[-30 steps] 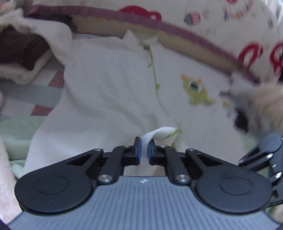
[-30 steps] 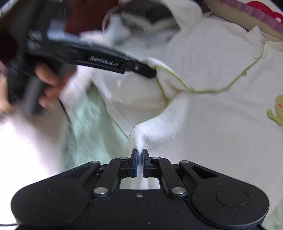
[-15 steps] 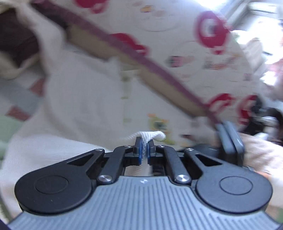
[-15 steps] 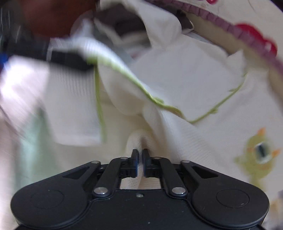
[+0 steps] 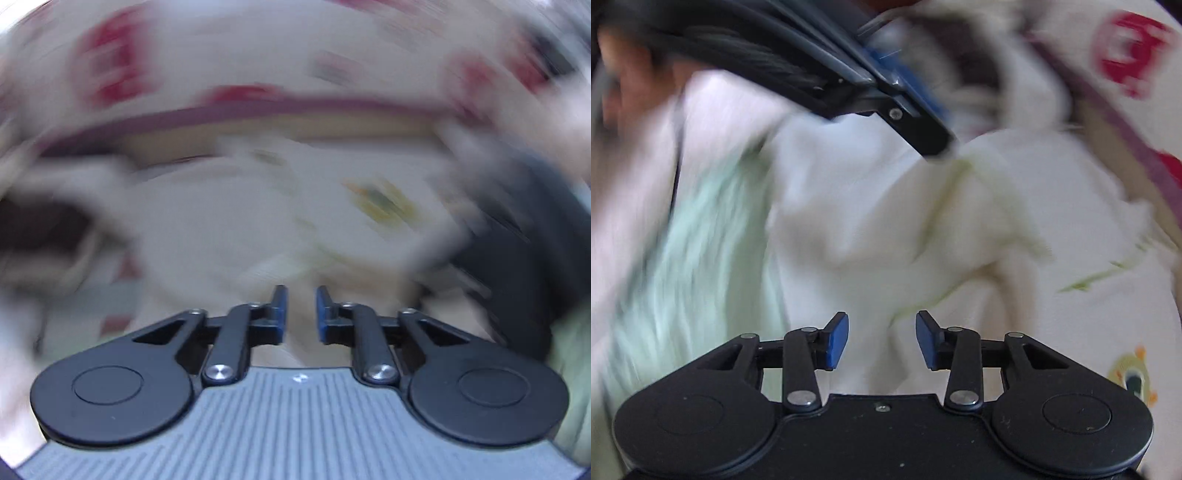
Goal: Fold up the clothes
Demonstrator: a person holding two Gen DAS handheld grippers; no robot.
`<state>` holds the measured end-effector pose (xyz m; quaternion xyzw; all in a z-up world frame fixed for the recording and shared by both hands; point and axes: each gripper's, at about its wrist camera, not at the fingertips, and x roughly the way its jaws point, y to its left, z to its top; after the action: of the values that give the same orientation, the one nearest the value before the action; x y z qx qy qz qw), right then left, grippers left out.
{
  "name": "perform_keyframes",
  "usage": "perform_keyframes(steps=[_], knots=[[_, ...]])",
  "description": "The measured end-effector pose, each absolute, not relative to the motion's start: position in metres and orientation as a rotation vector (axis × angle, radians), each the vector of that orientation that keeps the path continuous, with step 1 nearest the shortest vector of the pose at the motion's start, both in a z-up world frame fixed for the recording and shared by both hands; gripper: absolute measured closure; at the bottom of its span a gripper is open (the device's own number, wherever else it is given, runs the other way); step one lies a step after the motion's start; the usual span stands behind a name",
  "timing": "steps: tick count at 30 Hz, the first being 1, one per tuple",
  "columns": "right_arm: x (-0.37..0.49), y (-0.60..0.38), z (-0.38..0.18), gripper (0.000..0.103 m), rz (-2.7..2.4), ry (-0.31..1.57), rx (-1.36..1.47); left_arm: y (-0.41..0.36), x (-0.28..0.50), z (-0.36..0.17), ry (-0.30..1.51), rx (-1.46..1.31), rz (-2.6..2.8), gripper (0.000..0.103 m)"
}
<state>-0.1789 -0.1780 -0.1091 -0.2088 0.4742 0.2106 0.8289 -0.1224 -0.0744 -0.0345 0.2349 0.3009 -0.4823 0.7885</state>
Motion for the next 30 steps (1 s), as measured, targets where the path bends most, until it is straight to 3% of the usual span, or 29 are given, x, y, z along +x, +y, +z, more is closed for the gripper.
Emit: perform_keyframes(steps=[4, 7, 10, 15, 18, 20, 21, 30], knots=[[-0.176, -0.202, -0.12, 0.057, 0.377, 0.983, -0.399, -0.098, -0.138, -0.074, 0.715, 0.715, -0.989, 0.085], [-0.179, -0.21, -0.123, 0.057, 0.37, 0.975, -0.413, -0.117, -0.14, -0.097, 0.634, 0.878, -0.836, 0.057], [-0.179, -0.207, -0.129, 0.057, 0.38, 0.985, -0.488, -0.13, -0.14, -0.109, 0.576, 0.979, -0.786, 0.057], [-0.167, -0.223, -0.132, 0.059, 0.331, 0.993, -0.317, -0.133, -0.123, -0.111, 0.596, 0.936, -0.703, 0.057], [-0.162, -0.234, -0.136, 0.068, 0.302, 1.01, -0.181, -0.135, -0.121, -0.116, 0.575, 0.951, -0.691, 0.07], [-0.158, -0.243, -0.134, 0.084, 0.27, 1.02, -0.065, -0.136, -0.124, -0.121, 0.578, 0.971, -0.708, 0.098], [-0.157, -0.252, -0.132, 0.091, 0.254, 1.023, 0.012, -0.134, -0.124, -0.12, 0.581, 0.957, -0.714, 0.099], [-0.167, -0.28, -0.1, 0.094, 0.293, 0.937, 0.472, -0.08, -0.096, -0.054, 0.611, 0.419, -0.727, 0.101]])
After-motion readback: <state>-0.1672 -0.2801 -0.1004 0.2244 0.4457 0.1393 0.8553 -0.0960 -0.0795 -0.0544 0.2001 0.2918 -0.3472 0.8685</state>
